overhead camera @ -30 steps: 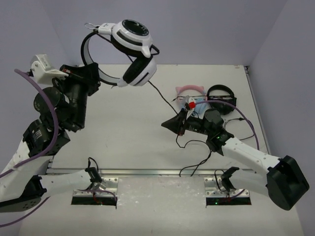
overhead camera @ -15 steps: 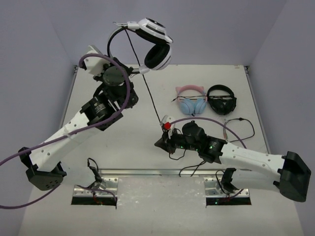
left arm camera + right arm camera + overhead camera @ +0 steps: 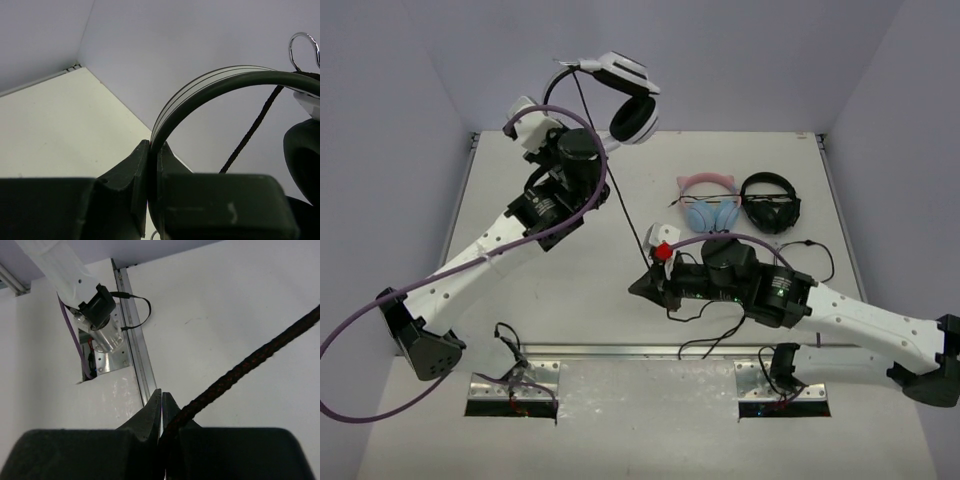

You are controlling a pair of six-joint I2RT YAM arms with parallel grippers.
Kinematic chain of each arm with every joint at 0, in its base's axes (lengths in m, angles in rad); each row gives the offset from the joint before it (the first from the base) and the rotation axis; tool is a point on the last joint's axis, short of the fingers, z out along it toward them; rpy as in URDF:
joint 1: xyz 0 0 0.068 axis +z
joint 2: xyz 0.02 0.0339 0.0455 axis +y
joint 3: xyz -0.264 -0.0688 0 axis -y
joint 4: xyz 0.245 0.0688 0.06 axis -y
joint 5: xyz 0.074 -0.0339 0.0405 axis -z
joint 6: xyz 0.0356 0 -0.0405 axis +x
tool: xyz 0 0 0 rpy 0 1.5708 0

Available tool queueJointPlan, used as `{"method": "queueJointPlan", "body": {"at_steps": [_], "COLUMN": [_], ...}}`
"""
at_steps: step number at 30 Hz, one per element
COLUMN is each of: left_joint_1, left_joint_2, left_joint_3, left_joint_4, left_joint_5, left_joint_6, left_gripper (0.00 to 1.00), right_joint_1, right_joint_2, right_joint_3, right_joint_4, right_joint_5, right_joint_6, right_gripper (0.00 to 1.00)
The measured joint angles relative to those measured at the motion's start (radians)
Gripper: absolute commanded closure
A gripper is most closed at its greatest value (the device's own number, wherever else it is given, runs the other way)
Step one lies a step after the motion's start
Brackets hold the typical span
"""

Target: Wrap the headphones

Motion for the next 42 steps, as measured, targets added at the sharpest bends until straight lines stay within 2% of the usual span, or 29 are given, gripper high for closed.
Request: {"method": "queueJointPlan", "body": {"at_steps": [6,10,13,17,23,28,31,34,42], "left_joint_1": [0.096,0.11,0.108,0.11,0.116,0.098,0.052,-0.017,-0.108], "left_joint_2": [-0.026,-0.042,-0.044,-0.058,-0.118,-0.201,-0.236,-0.238,-0.232], "left_joint_3": [-0.18,-0.399,-0.576,-0.764,-0.917,-1.03,-1.109,-1.124,-1.123], "left_joint_4": [-0.061,0.106,0.221,0.304,0.341,0.44,0.473,0.486,0.447], "left_joint_5": [0.151,0.309,0.461,0.591,0.795,0.948,0.982,0.983,0.923], "left_joint_6": [-0.053,0.035,0.066,0.08,0.13,0.143,0.145,0.149,0.195], "left_gripper": [1.0,1.0,1.0,1.0,1.0,1.0,1.0,1.0,1.0], "right_joint_1": [-0.004,-0.005,-0.006,-0.02,-0.113,-0.159,-0.228,-0.272,-0.28], "right_joint_2": [-0.038,0.023,0.13,0.255,0.358,0.378,0.383,0.422,0.509], "right_joint_3": [0.161,0.306,0.422,0.478,0.563,0.589,0.589,0.589,0.598], "right_joint_4": [-0.158,-0.27,-0.386,-0.476,-0.618,-0.632,-0.599,-0.591,-0.533], "right_joint_5": [0.043,0.092,0.148,0.159,0.048,0.074,0.156,0.23,0.314], "right_joint_6": [-0.037,-0.097,-0.159,-0.224,-0.37,-0.478,-0.486,-0.477,-0.424], "right_gripper": [0.99,0.99,0.99,0.99,0.99,0.99,0.99,0.99,0.99]}}
